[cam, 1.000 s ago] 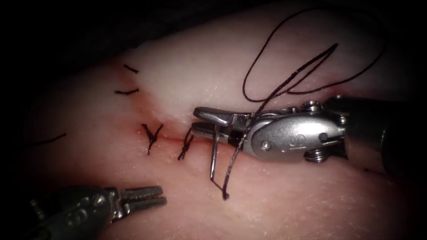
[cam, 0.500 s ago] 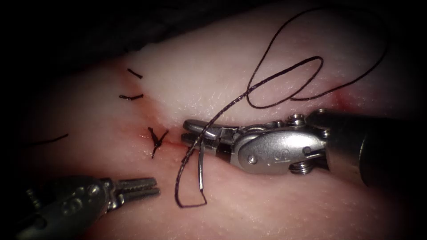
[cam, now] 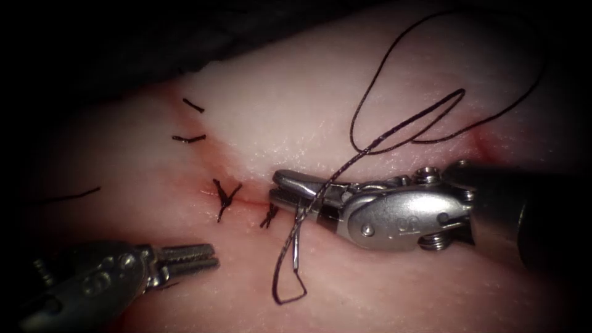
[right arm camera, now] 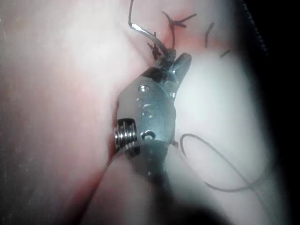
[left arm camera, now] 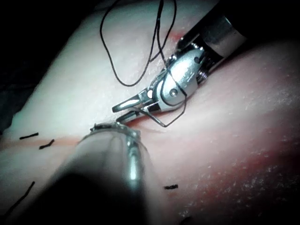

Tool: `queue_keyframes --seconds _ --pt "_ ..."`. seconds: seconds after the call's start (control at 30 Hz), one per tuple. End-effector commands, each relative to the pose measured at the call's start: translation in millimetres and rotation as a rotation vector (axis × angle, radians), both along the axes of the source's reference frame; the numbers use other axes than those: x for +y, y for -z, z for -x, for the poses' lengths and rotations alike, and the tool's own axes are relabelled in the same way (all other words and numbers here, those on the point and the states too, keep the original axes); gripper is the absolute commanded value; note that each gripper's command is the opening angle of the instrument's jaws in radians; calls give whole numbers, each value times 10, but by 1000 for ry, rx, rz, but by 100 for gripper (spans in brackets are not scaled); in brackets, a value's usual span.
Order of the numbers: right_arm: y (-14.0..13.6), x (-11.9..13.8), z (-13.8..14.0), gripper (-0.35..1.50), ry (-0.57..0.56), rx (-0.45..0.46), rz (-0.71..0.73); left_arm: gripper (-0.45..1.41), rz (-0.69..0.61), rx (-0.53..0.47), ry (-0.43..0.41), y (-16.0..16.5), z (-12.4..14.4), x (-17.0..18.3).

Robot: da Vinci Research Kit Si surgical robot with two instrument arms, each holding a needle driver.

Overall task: Wound Closure
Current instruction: Throw needle through skin above incision with right end-effector

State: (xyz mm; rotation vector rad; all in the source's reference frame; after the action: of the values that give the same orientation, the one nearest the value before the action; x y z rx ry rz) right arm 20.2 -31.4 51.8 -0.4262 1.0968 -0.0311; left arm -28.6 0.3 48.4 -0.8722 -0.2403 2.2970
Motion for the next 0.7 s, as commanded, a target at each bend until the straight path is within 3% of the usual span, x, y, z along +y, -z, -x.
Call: queue_keyframes --seconds 0.03,0.27,0.7 --pt "-7 7 -11 -35 -6 -5 -9 -30 4 -1 1 -2 5 9" --pt "-23 1 -8 -35 -24 -40 -77 -33 4 1 3 0 6 8" --pt "-57 -31 13 -35 -62 -71 -192 -38 7 3 -1 0 5 8"
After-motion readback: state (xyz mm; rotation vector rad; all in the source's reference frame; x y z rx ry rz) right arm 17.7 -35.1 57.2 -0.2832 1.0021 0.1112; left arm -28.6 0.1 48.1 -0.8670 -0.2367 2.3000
